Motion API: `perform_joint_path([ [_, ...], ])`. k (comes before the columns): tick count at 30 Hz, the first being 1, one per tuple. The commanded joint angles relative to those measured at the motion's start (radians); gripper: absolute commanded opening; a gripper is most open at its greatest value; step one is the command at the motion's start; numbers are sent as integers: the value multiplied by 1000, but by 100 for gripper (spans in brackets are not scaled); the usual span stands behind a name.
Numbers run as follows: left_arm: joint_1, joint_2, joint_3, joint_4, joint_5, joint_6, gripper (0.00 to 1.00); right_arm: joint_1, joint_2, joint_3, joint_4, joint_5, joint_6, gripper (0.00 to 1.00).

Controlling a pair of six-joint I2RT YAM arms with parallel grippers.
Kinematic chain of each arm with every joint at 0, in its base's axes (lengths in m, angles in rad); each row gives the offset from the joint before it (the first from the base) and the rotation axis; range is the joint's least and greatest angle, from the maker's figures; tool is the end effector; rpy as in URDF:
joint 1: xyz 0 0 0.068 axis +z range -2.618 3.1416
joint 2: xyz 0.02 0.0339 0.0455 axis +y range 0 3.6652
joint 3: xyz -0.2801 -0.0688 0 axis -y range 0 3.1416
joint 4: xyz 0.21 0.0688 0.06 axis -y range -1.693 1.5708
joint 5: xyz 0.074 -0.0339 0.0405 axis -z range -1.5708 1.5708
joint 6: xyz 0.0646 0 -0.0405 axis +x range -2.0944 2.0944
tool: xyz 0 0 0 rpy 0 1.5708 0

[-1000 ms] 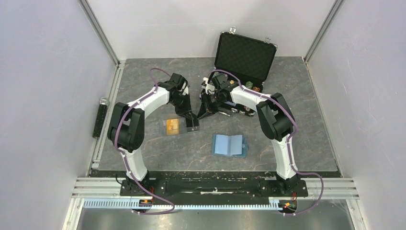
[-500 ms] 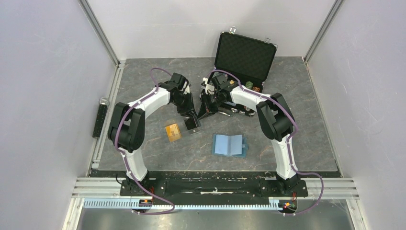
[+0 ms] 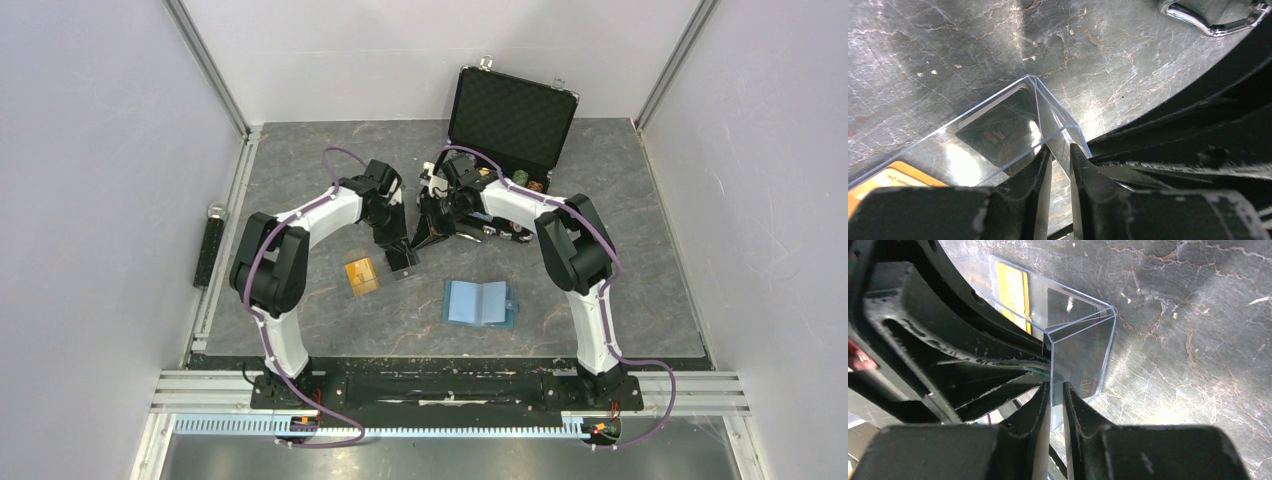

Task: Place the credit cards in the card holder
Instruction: Pick up the credit card from the storage box.

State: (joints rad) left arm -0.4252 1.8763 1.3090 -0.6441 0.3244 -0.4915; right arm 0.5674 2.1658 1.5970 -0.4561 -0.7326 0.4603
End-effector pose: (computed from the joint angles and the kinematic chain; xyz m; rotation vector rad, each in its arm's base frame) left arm 0.3205 -0.1677 0.1918 -0.0099 2.8920 -0.6566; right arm 0.3559 0.2781 0.1786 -0.4403 2.7190 1.2917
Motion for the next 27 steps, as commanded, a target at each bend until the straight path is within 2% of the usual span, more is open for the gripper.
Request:
perform_joint_path([
  [1,-18,-6,-10,15,-34,-6,9,1,-46,35,11,3,-15,17],
  [3,-20,-33,-10,15,-53,-7,2,-4,-67,31,18,10,-21,23],
  [13,-20,-294,-12,9,-145,-23,2,-46,-284,-57,75,84,-52,67],
  [17,-19,-397,-51,50,-93,-32,2,-73,-400,-155,119,83,-57,79],
  [20,-20,-464,-105,123,24,-55,3,-103,-486,-242,157,41,-51,84],
  [22,-19,-515,-171,232,126,-97,3,-136,-547,-324,227,-28,-18,83],
  [27,-21,-617,-377,621,348,-293,2,-196,-717,-528,366,-147,56,78],
])
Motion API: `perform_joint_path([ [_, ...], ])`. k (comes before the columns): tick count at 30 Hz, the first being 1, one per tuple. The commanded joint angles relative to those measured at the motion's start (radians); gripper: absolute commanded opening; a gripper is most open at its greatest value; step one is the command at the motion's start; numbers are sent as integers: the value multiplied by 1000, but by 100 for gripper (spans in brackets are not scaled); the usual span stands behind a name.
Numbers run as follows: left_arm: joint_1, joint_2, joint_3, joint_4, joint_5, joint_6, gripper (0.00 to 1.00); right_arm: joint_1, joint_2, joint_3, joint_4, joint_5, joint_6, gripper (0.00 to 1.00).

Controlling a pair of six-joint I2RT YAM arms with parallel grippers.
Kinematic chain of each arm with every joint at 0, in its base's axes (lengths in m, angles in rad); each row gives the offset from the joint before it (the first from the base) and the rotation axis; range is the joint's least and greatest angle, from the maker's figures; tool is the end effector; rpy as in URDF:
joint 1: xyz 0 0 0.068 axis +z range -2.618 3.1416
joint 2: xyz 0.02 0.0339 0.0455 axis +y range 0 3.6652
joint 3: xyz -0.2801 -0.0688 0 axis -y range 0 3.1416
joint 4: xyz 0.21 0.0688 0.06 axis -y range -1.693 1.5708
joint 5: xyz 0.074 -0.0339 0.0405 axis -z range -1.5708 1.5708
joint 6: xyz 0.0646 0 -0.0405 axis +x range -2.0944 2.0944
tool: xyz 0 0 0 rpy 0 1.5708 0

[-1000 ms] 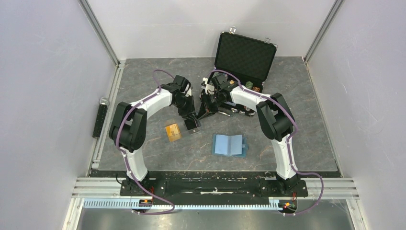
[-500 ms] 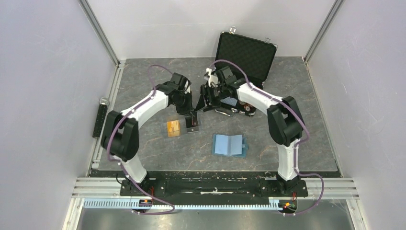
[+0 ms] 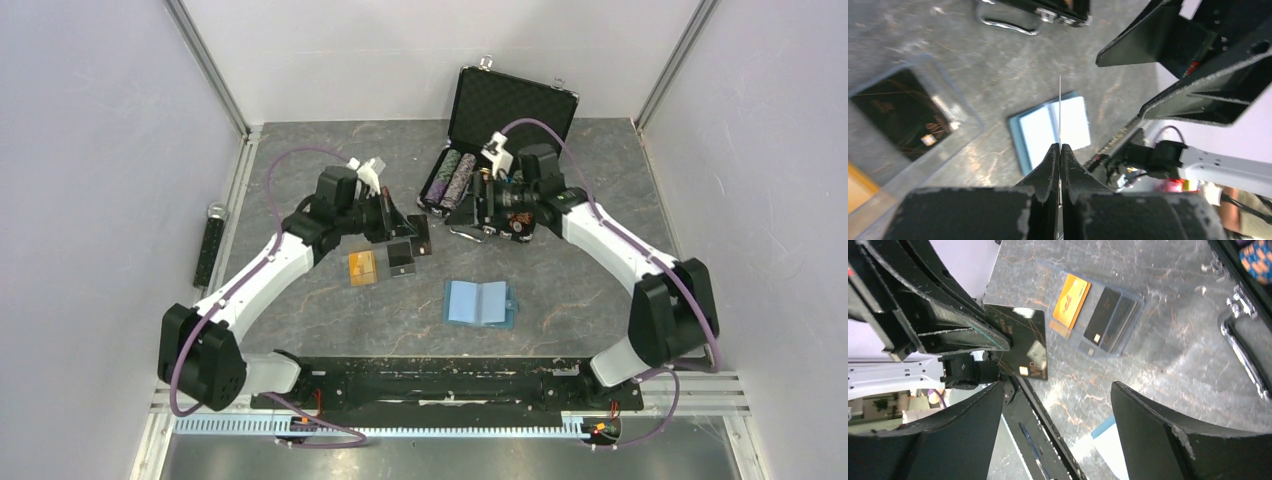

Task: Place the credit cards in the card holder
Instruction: Pick up the credit card from the storage box, then insert the credit card into the card holder.

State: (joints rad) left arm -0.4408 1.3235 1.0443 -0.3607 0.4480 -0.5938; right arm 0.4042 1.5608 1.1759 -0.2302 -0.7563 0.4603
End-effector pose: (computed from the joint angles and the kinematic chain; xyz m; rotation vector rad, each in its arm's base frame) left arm 0.2376 -0.1430 0.3059 0.0879 2.3472 -1.0417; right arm 0.2889 0.1718 0.3005 -0.3989 2.2581 1.2975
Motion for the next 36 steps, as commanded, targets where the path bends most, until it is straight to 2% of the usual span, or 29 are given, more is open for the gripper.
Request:
perform_joint_path([
  [1,-6,-74,-151,413,258,-243,2,-39,-136,-139,153,-141,62,77],
  [4,-16,-94,-244,641,341,-374,2,-41,-197,-222,210,-196,84,73],
  [6,-30,-100,-274,706,367,-415,2,-41,-226,-285,316,-240,147,69],
  [12,-90,-116,-309,761,375,-446,2,-36,-278,-422,641,-317,380,58],
  [16,-108,-114,-316,789,356,-460,2,-17,-269,-428,710,-336,425,49],
  [19,-115,-102,-307,794,356,-462,2,-5,-259,-424,739,-339,445,33],
  [21,-116,-95,-303,794,356,-462,4,-4,-256,-426,756,-337,461,18],
  [23,-116,-90,-302,793,350,-460,11,-4,-254,-424,758,-337,462,5],
  [24,-116,-90,-302,784,345,-457,18,-4,-254,-424,757,-337,461,0],
  [26,-116,-94,-303,758,327,-444,34,-4,-253,-427,747,-336,453,0],
  [29,-116,-98,-305,699,303,-417,46,-5,-256,-423,654,-313,385,0],
  [36,-120,-80,-328,514,219,-355,49,-37,-267,-452,323,-175,156,0],
])
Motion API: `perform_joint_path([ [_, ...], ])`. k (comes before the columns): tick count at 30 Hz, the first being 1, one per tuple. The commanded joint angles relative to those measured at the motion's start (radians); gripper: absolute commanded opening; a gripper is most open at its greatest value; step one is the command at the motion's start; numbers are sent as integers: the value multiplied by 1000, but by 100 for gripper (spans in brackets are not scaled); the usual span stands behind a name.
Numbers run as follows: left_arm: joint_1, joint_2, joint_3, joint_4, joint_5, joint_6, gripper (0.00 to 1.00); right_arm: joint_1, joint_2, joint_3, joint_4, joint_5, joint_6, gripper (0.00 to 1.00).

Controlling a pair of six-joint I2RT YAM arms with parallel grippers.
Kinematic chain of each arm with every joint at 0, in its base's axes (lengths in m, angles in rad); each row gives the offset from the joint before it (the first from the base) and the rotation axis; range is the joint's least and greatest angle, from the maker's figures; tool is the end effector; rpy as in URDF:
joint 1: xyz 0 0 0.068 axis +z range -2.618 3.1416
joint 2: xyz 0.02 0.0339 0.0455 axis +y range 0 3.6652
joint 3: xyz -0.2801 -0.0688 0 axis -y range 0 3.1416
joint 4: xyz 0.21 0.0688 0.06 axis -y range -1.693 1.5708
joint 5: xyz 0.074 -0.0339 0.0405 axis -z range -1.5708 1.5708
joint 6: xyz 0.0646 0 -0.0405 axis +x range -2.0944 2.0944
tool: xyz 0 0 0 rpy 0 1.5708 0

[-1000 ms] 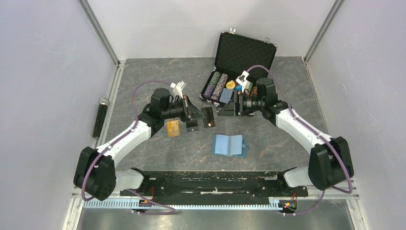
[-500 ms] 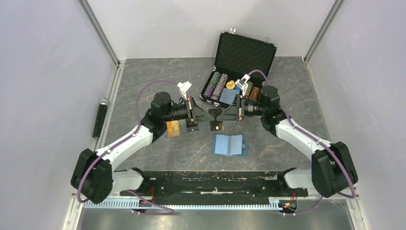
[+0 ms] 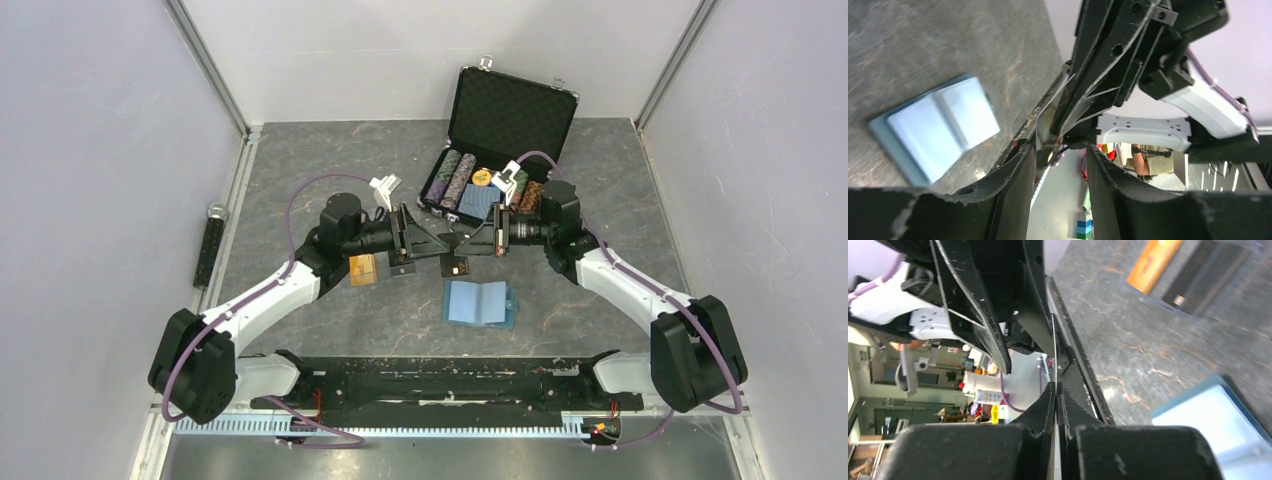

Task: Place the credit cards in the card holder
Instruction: Insert the credit card into the card holder.

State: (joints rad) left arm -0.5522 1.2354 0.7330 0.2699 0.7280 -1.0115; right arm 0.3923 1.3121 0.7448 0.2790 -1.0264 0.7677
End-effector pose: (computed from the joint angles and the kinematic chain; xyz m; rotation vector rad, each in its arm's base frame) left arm 0.1985 -0.1728 0.3013 0.1337 2.1190 -1.6825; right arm 0.2198 0.1507 0.2915 -0.4377 2.0481 1.6998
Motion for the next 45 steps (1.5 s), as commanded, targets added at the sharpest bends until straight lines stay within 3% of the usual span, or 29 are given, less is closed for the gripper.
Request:
perform_joint_path([
  [1,-13,15,-26,-137,-78,69,49,-36,-23,-41,-208,110,-169,0],
  [9,-81,142,-31,-174,-145,50,46,-133,-47,-180,-298,185,-244,0],
  [17,-206,320,172,-479,-350,169,34,-173,-51,-232,-370,248,-310,0],
  [26,-257,503,322,-636,-429,257,26,-175,7,-266,-337,253,-308,0],
  [45,-274,578,351,-719,-493,313,22,-167,192,-276,-313,191,-319,0],
])
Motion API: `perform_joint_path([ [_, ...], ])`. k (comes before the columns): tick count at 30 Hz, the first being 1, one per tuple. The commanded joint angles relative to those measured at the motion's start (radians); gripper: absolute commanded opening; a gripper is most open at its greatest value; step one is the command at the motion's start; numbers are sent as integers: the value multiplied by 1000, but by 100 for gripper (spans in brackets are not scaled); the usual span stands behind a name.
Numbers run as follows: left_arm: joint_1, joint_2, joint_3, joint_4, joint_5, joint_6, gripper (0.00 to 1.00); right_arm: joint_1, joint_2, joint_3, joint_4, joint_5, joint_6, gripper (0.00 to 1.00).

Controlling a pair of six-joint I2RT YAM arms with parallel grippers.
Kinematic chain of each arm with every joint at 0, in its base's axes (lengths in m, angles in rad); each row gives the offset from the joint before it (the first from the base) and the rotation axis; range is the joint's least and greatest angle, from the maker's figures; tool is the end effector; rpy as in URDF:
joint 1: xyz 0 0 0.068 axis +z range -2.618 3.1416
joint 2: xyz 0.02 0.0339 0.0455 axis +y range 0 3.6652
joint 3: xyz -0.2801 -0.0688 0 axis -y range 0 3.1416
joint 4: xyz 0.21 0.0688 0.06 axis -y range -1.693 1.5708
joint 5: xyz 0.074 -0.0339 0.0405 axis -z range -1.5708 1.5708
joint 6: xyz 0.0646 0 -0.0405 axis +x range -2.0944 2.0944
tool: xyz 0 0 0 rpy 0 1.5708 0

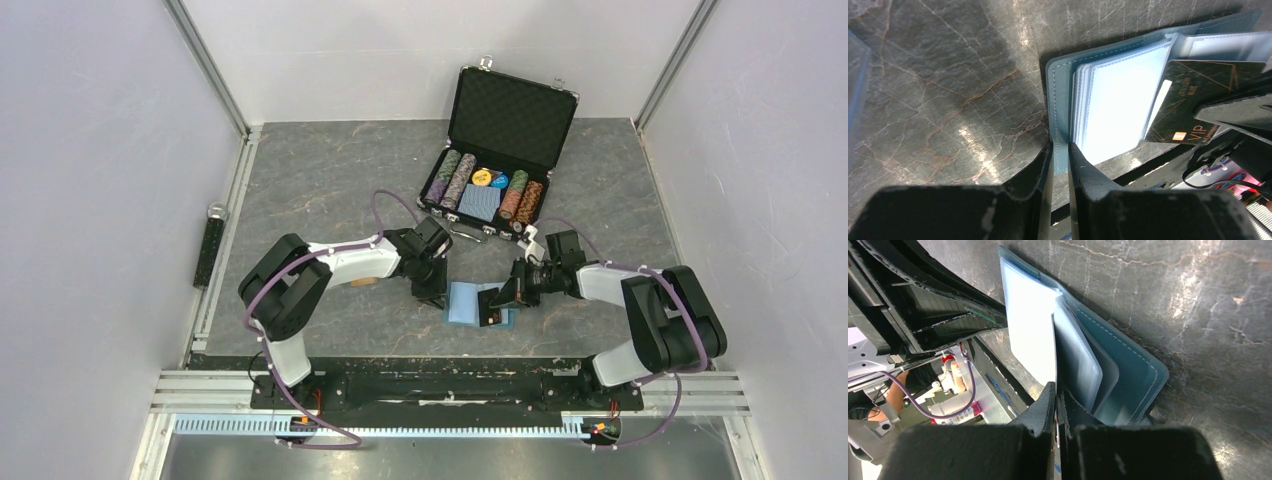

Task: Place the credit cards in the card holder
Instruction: Insert the credit card into the card holder.

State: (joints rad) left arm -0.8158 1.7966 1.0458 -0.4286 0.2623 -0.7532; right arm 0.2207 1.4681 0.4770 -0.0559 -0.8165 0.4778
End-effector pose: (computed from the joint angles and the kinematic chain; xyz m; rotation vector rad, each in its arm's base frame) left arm 0.2134 -0.2512 0.1610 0.1705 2.9653 -0.6930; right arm 0.2001 0.0931 0.1469 0.0348 2.6502 1.3116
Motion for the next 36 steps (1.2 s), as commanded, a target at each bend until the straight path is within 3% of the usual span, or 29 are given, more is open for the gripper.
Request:
perform_joint_path([
  [1,-11,18,38,-22,-27,55,22,6,43,-4,23,-21,-31,0],
  [24,-33,40,53,-57,-29,70,20,34,155,124,81,1,-34,0],
  [36,-37,46,49,-50,-9,52,19,76,142,25,275,37,97,0],
])
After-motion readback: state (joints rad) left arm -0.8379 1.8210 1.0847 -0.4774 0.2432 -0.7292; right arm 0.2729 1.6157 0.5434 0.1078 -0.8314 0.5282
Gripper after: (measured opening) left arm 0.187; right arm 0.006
